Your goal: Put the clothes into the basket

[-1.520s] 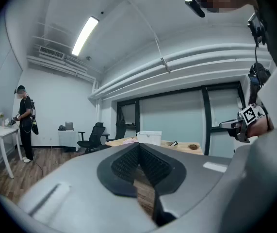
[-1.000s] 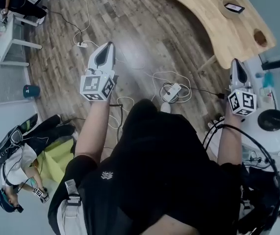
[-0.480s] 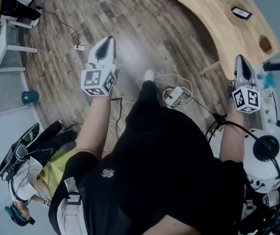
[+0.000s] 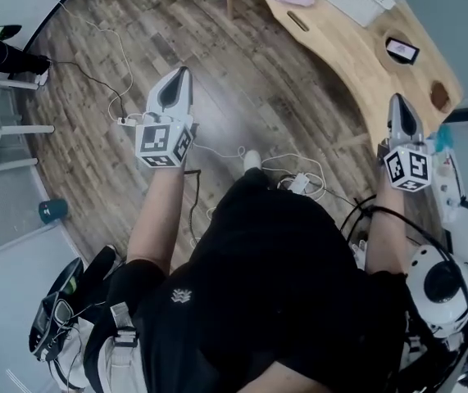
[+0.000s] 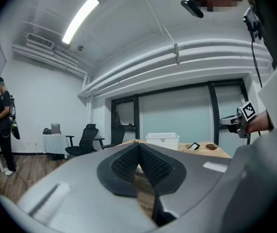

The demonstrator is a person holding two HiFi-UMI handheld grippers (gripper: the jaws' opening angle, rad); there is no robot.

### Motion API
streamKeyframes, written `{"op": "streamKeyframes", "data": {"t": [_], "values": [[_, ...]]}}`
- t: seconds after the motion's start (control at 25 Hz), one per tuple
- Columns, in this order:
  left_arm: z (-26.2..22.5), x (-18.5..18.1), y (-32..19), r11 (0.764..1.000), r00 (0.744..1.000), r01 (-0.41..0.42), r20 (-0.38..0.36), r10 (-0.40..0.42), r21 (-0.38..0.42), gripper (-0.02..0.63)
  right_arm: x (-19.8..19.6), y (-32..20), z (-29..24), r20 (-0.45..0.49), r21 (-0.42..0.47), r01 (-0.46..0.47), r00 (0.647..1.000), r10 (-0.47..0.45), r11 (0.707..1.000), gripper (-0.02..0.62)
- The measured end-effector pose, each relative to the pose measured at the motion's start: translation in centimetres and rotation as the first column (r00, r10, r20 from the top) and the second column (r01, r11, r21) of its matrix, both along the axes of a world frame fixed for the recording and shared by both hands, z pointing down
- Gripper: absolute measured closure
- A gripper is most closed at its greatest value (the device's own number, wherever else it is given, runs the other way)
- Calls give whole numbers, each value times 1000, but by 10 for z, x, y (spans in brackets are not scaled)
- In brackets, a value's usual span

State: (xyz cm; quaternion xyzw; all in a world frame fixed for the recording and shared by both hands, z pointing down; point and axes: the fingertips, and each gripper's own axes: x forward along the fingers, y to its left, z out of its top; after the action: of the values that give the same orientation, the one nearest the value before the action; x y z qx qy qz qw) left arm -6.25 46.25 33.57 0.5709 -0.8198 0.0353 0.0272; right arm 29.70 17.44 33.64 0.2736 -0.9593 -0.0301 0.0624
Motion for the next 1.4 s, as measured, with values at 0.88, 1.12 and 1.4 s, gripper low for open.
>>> {"op": "streamKeyframes", "data": {"t": [0.88, 1.12, 1.4], "values": [[5, -128, -209, 991, 991, -132, 6, 132, 3, 600, -127, -148, 2, 41, 15, -75, 996, 74, 997, 594], [4, -163, -318, 990, 990, -140, -18, 140, 4, 600, -167, -263, -4, 51, 15, -80, 996, 79, 997, 594], [5, -199, -439, 993, 993, -118, -6, 118, -21, 600, -210, -386, -5, 41, 15, -47, 998, 46, 999, 594]]}}
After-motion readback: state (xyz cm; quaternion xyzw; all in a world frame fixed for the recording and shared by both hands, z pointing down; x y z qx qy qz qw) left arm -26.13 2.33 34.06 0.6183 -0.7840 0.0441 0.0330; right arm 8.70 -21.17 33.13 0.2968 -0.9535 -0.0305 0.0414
